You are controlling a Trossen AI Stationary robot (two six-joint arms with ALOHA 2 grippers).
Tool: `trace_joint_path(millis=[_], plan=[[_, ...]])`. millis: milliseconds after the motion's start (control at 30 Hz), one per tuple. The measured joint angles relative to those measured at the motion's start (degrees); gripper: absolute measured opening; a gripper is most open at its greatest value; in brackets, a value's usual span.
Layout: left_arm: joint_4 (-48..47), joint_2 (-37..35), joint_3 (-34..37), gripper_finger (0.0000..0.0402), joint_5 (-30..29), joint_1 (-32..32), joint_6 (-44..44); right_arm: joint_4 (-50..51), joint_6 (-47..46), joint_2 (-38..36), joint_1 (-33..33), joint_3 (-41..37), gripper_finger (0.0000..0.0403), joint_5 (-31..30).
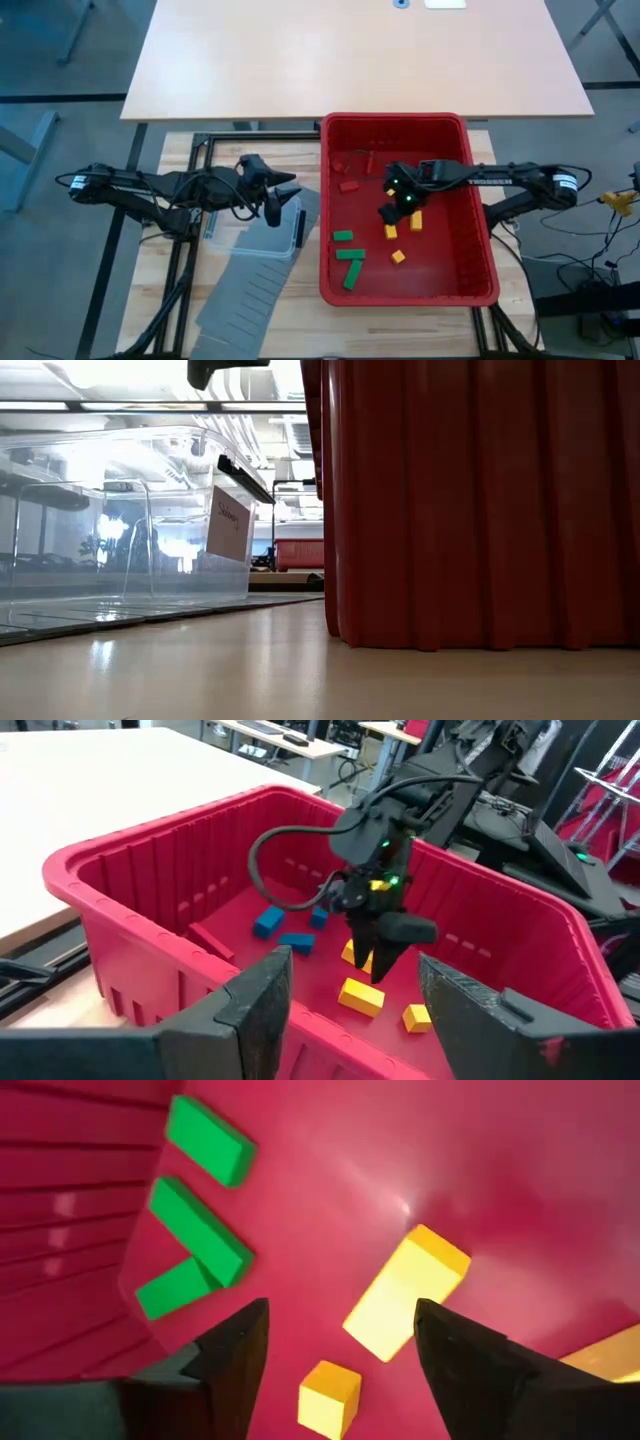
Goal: Sort blocks
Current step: Remove the top left yellow block from the red bin
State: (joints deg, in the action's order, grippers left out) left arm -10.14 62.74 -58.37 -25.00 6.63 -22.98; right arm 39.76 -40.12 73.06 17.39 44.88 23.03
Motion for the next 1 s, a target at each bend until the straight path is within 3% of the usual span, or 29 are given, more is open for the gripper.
trace_joint_path(millis=[400,800,1000], plan=[[-0.74,-0.02,0.00,0.0172,0.58,0.00,0.00,0.42,-3.58,6.79,-1.82,0.04,0.0250,2.51],[-1.28,-0.02,0.00,0.0179,0.58,0.00,0.00,-1.04,-6.36,16.83,-2.37,0.13,0.0212,1.88],[-1.45,-0.02,0.00,0.0181,0.58,0.00,0.00,-3.86,-6.58,17.49,-2.40,0.15,0.0181,1.79]])
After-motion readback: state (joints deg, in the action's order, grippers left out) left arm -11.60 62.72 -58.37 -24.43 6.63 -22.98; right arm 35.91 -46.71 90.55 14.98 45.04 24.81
